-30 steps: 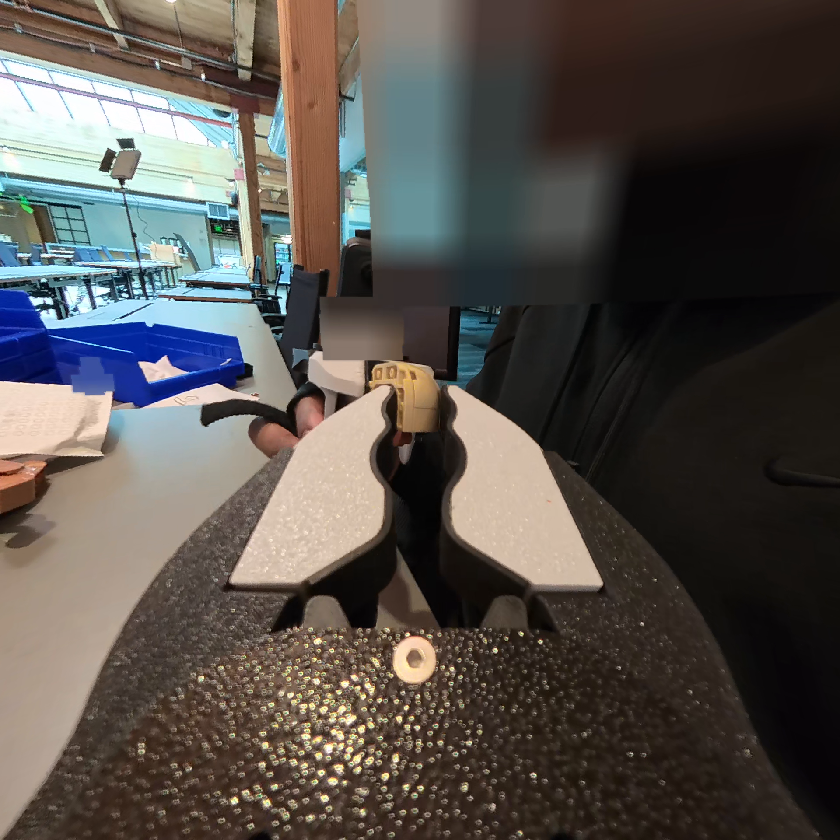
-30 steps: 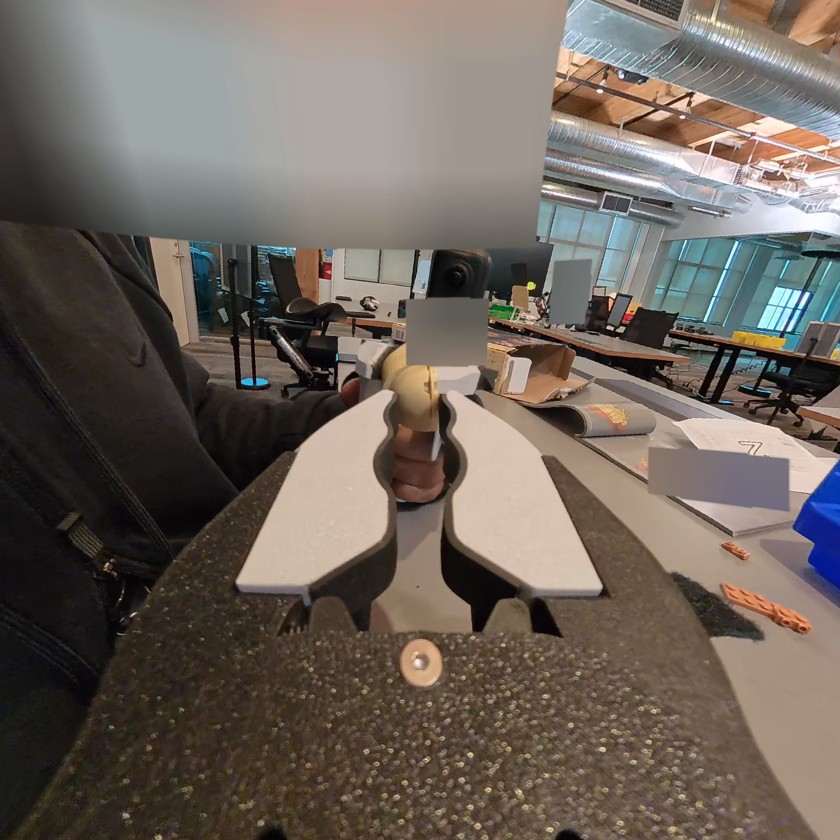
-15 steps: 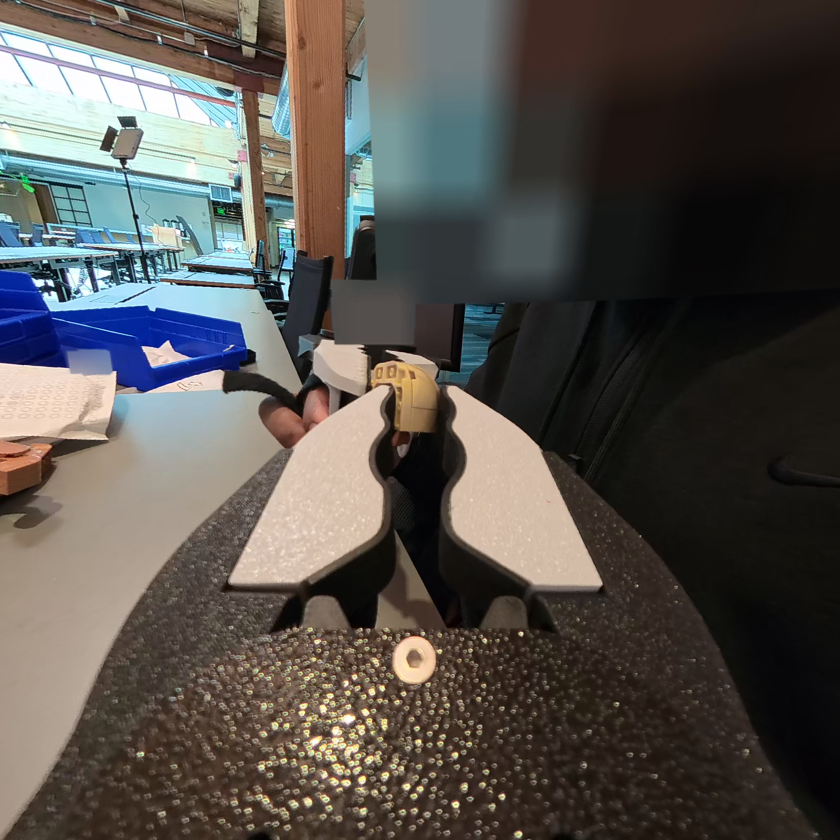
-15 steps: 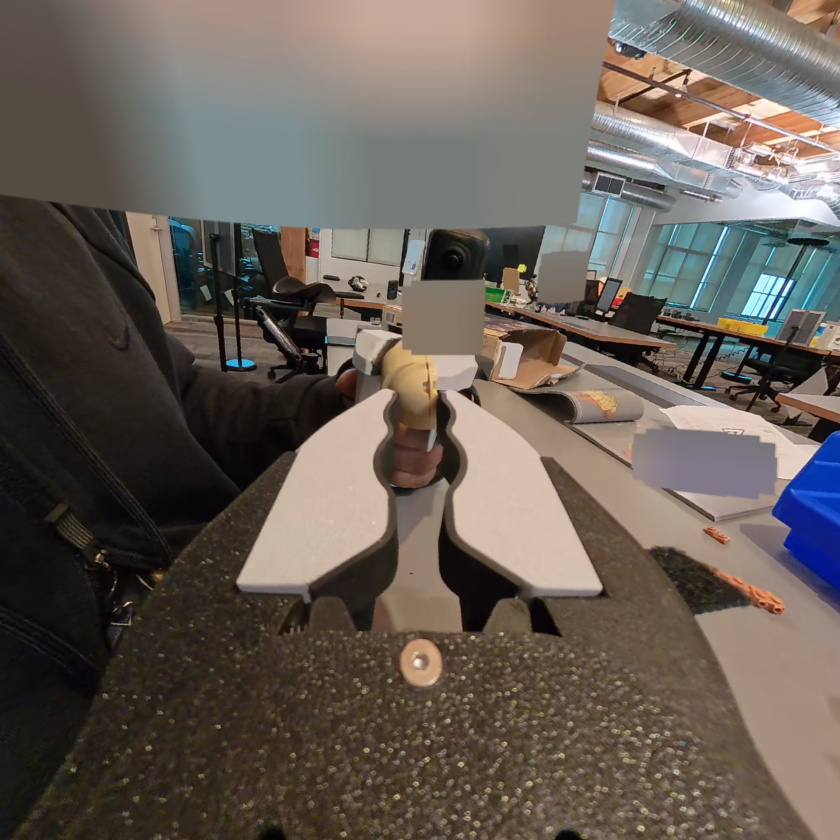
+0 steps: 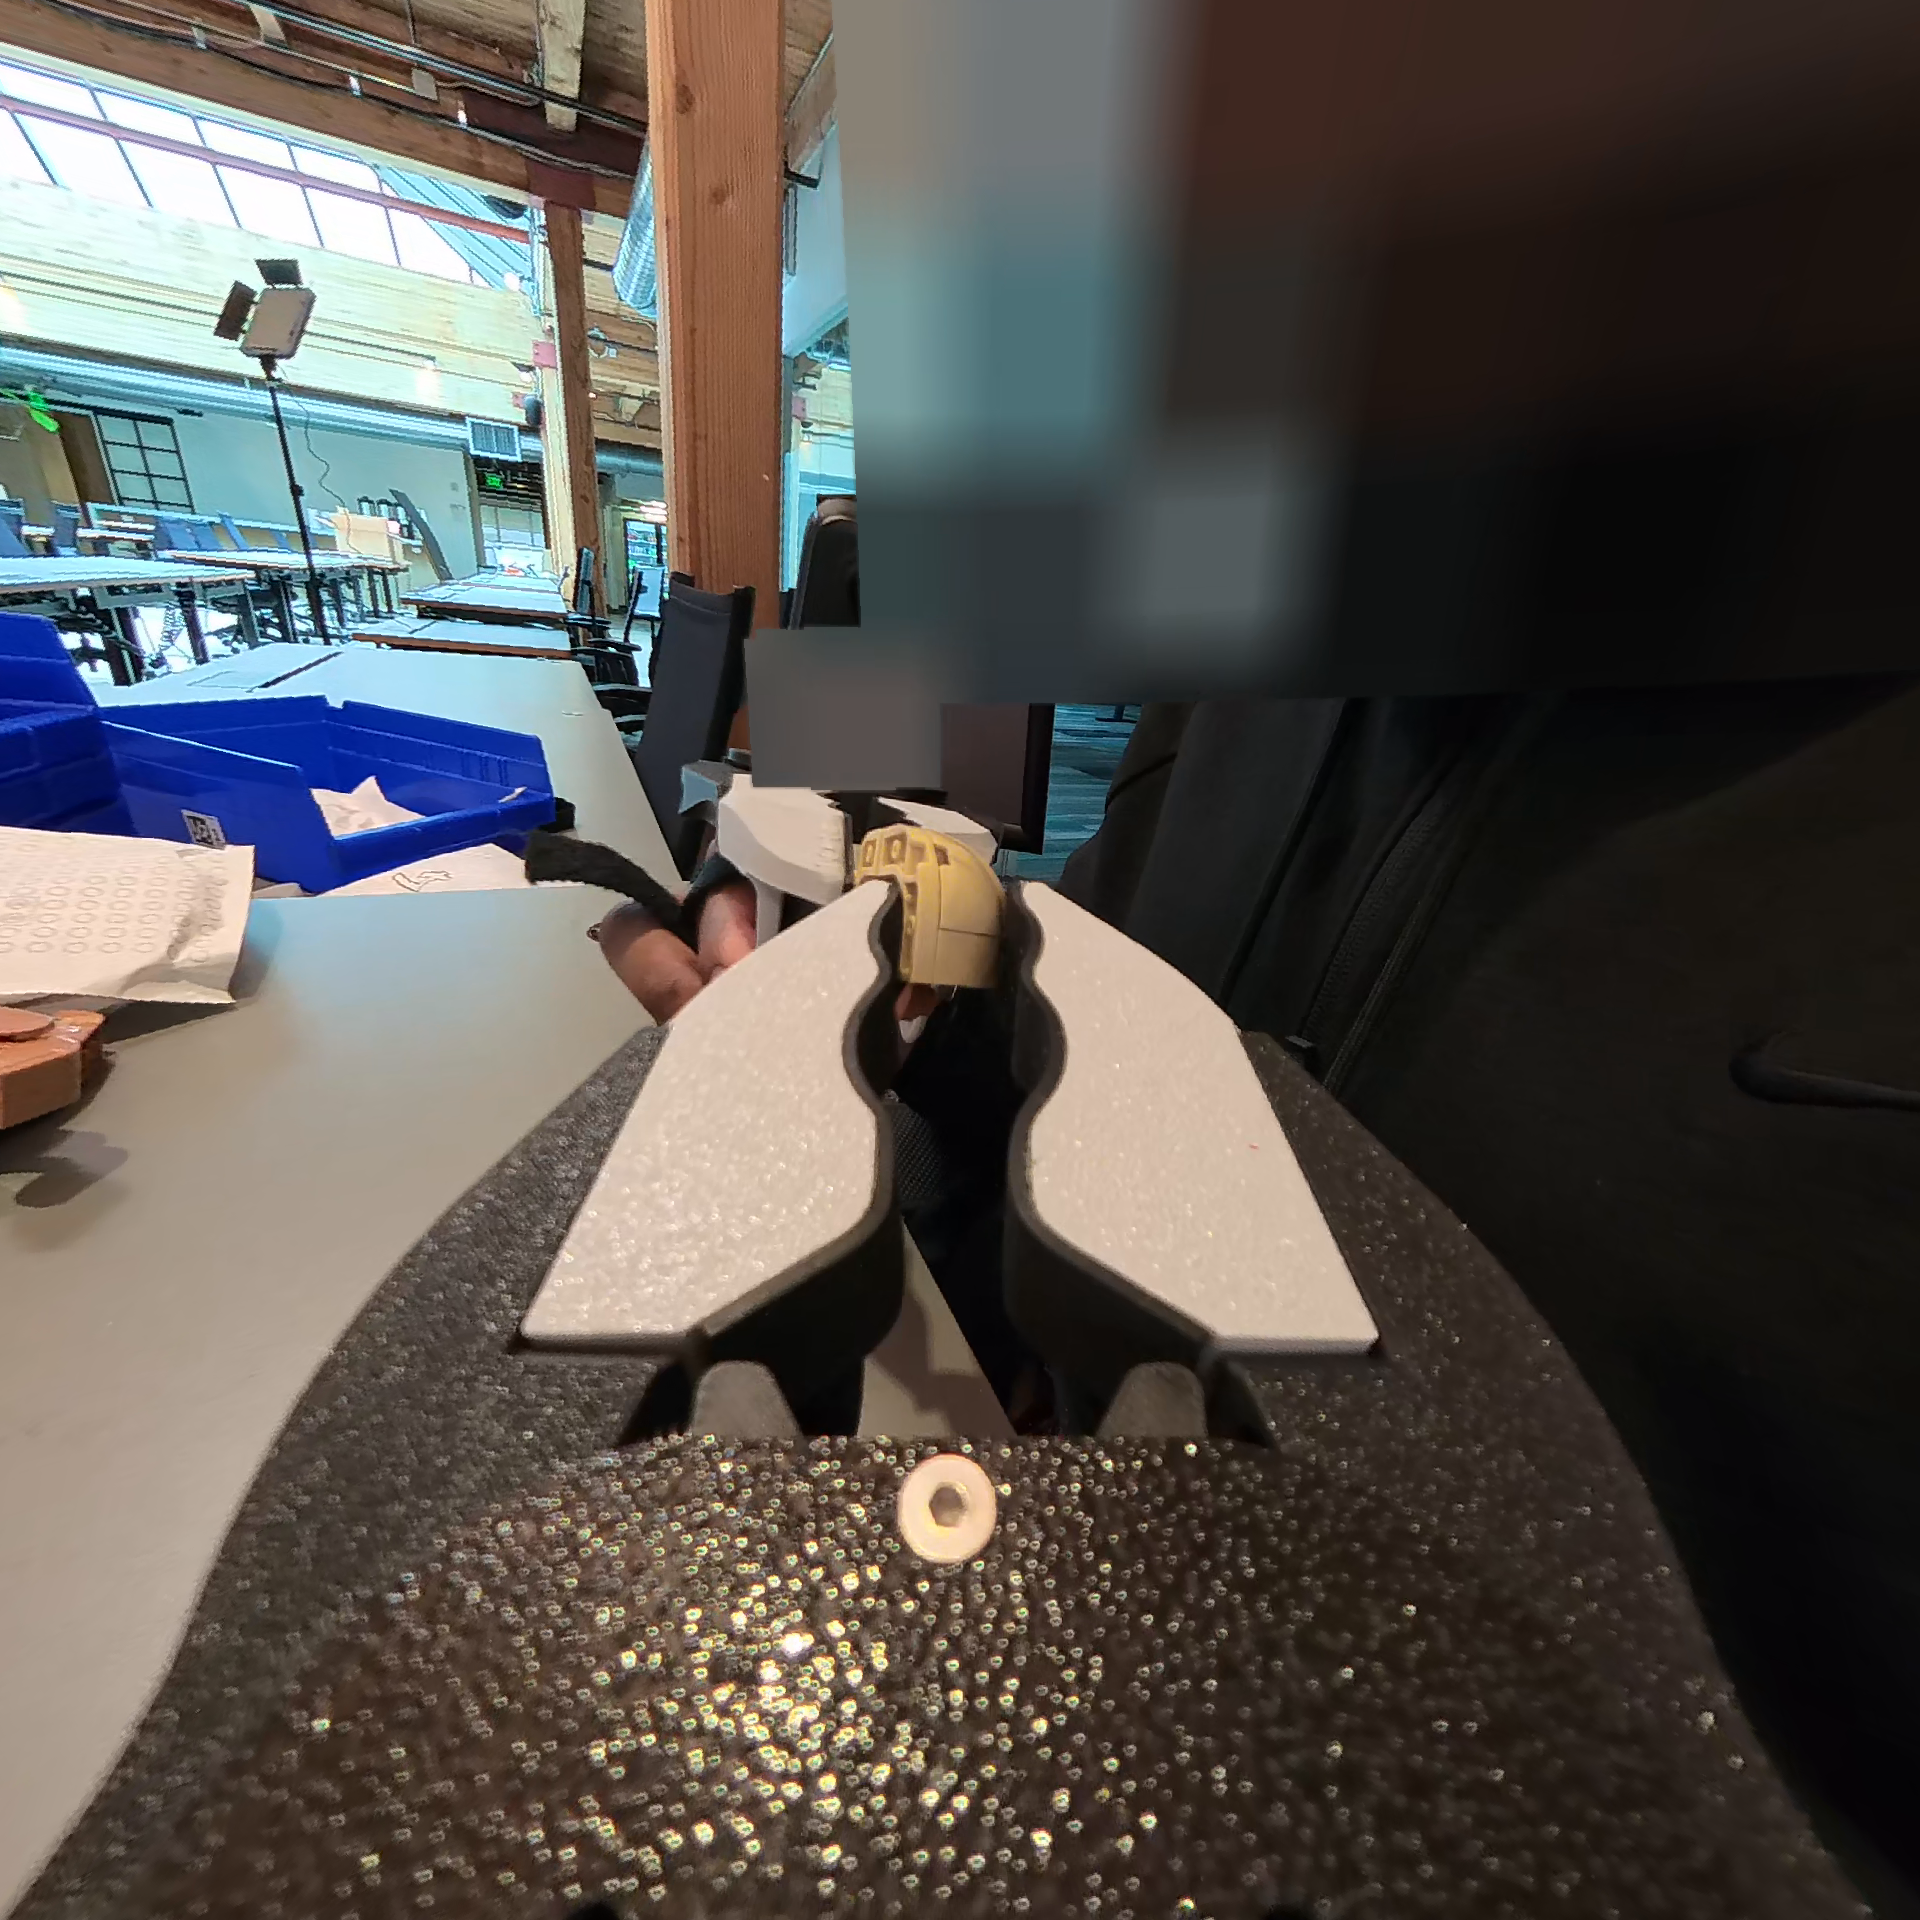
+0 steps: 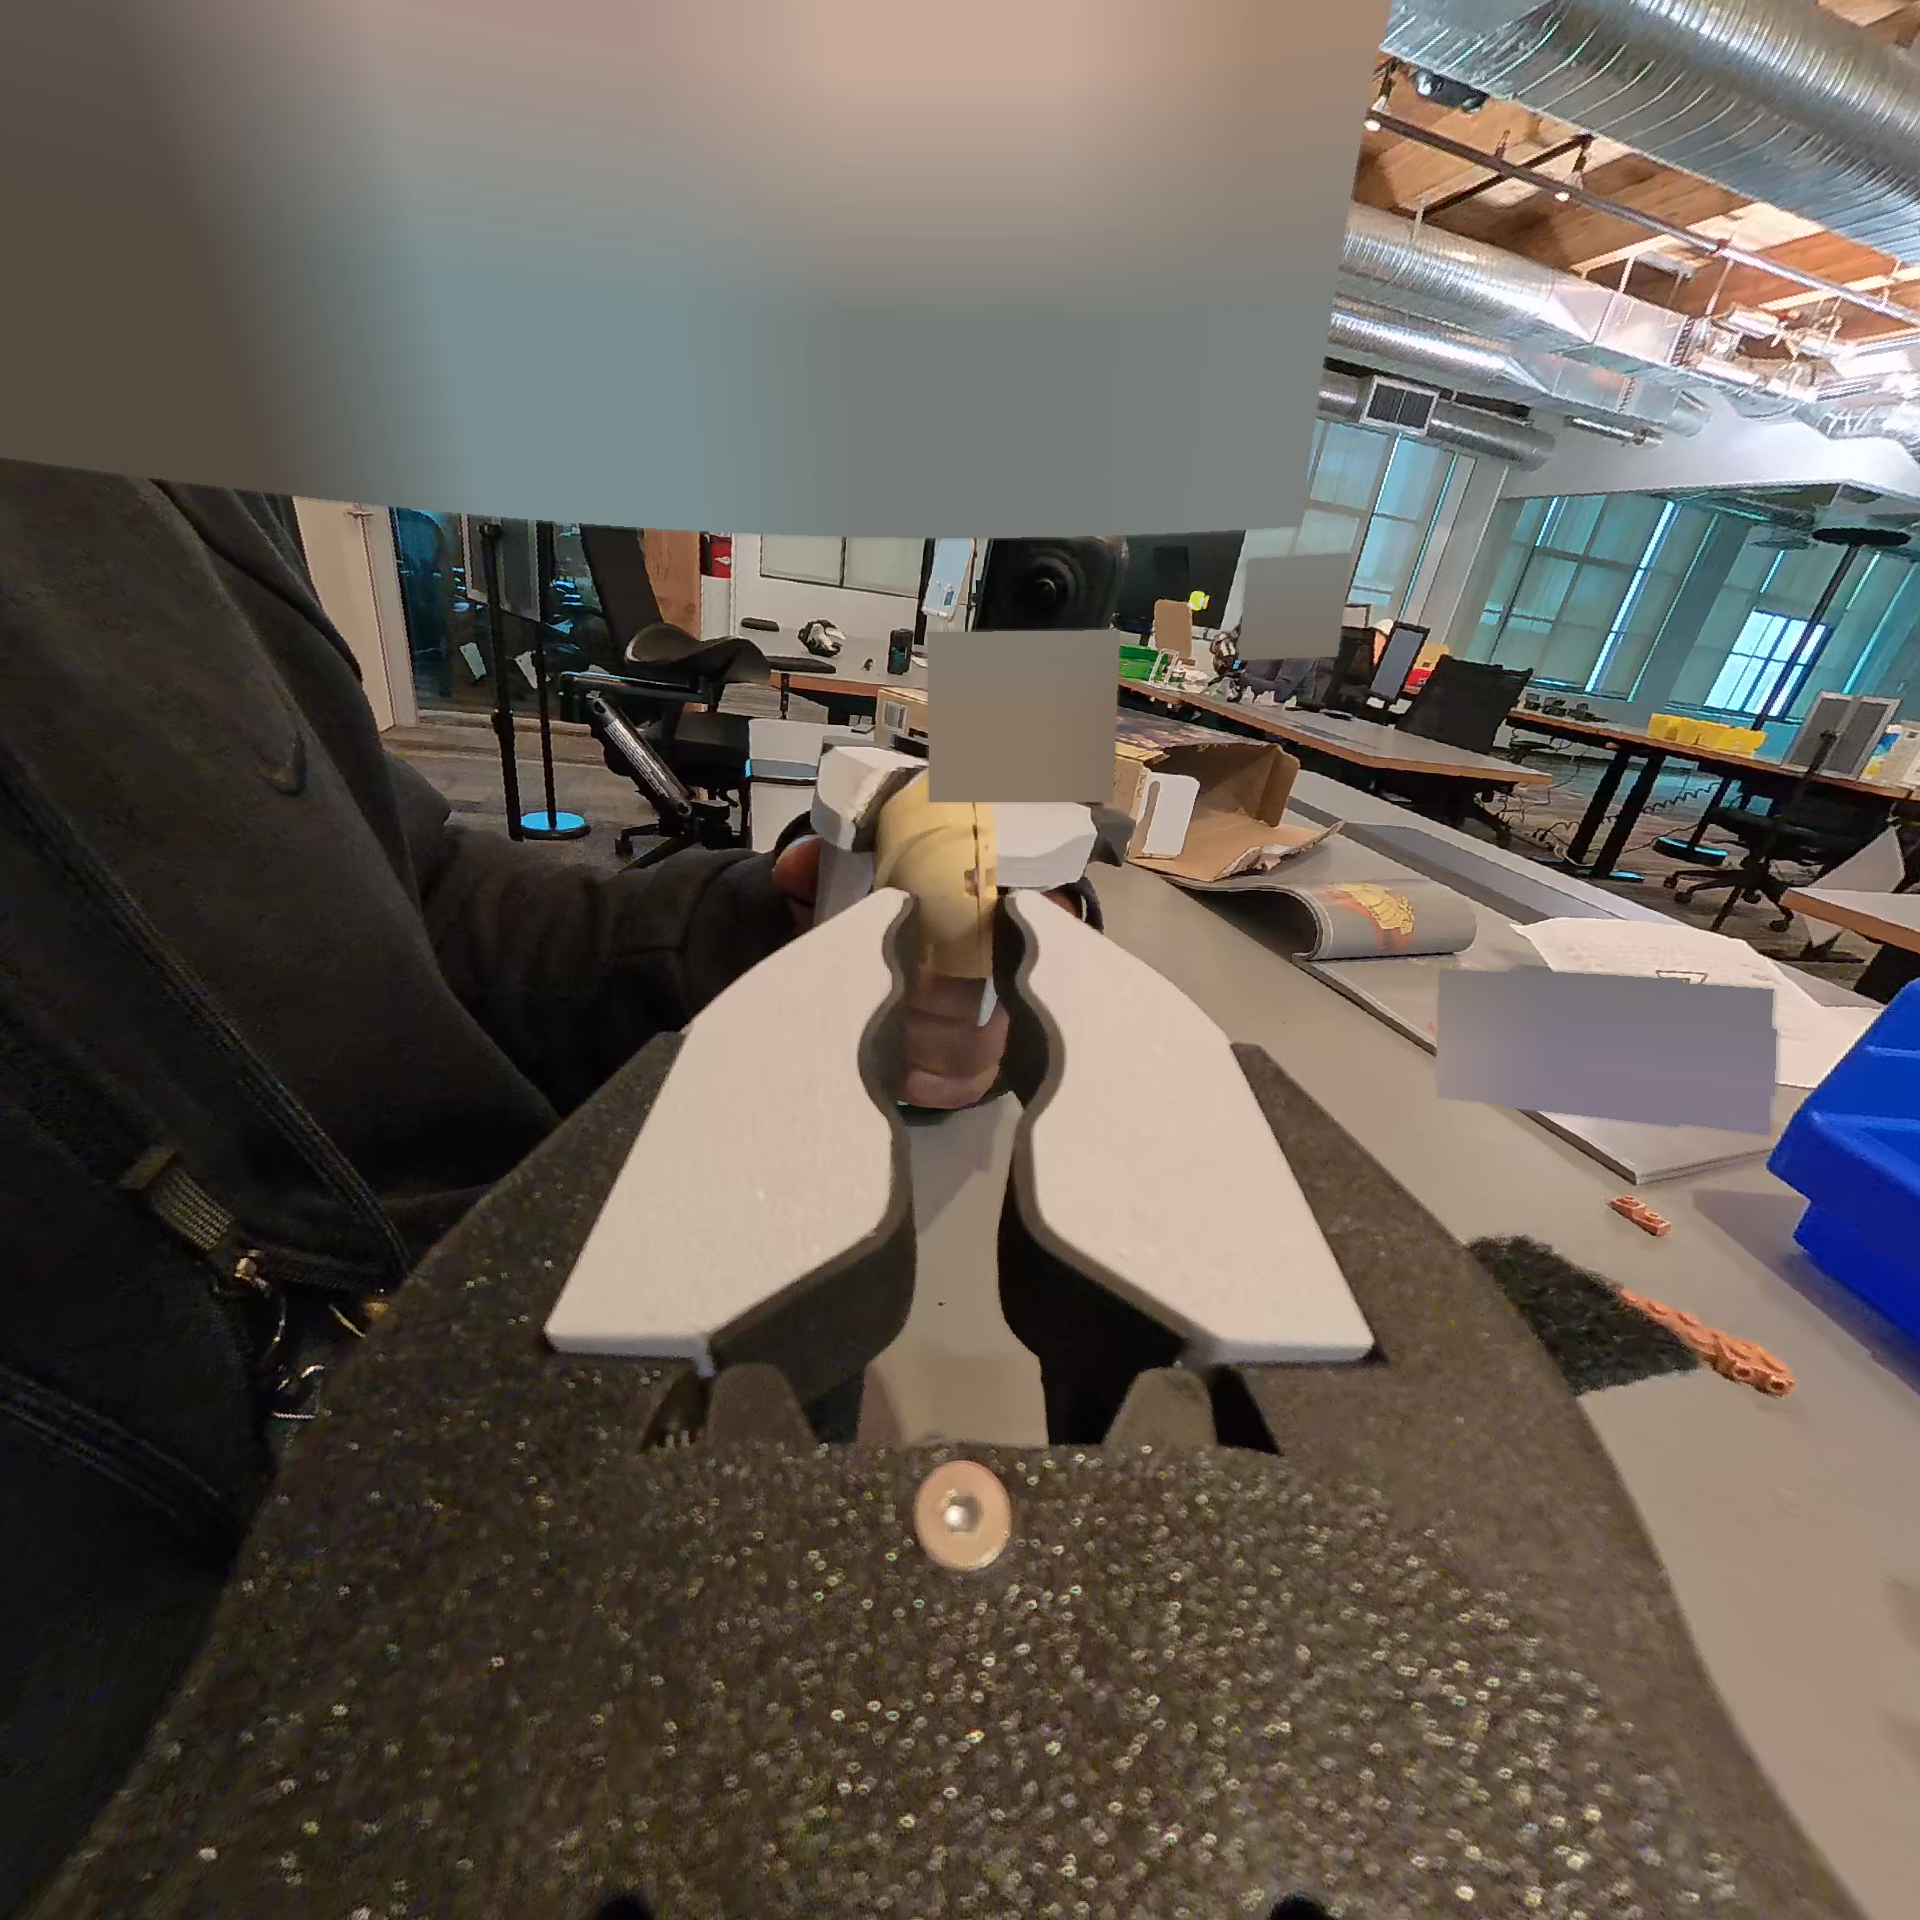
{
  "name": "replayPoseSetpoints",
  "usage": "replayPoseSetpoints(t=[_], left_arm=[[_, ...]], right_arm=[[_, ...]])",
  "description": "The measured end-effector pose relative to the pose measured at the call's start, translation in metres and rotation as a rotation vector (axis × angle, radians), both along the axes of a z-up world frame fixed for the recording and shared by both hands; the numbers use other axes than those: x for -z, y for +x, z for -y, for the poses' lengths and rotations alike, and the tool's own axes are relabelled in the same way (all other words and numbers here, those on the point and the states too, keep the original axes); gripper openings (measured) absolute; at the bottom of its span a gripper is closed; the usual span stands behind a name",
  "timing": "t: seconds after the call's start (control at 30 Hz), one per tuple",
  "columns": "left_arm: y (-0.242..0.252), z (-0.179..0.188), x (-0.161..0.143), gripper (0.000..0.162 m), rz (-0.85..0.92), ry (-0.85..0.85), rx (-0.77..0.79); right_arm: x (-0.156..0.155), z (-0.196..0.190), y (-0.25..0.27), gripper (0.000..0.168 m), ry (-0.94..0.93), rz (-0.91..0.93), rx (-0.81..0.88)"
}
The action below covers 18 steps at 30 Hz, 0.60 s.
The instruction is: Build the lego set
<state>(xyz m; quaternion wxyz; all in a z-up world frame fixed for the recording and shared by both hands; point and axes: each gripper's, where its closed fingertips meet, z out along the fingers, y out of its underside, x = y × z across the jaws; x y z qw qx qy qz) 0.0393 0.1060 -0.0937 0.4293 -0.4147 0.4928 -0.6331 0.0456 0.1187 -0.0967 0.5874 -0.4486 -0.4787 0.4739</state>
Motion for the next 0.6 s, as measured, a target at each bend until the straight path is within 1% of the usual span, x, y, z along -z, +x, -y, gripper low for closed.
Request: replayPoseSetpoints(t=[0.17, 0.33, 0.43, 0.6], left_arm=[[0.0, 0.001, 0.0, 0.017, 0.003, 0.01, 0.0], [0.0, 0.007, 0.005, 0.017, -0.036, 0.036, 0.028], [0.002, 0.01, 0.01, 0.017, -0.072, 0.055, 0.045], [0.002, 0.011, 0.01, 0.016, -0.076, 0.051, 0.058]], right_arm=[[-0.001, 0.001, 0.0, 0.014, 0.01, -0.021, 0.002], [-0.001, 0.007, 0.0, 0.015, 0.093, -0.03, 0.034], [-0.001, 0.01, 0.001, 0.015, 0.085, -0.034, 0.017], [0.0, 0.011, 0.0, 0.013, 0.081, -0.023, 0.002]])
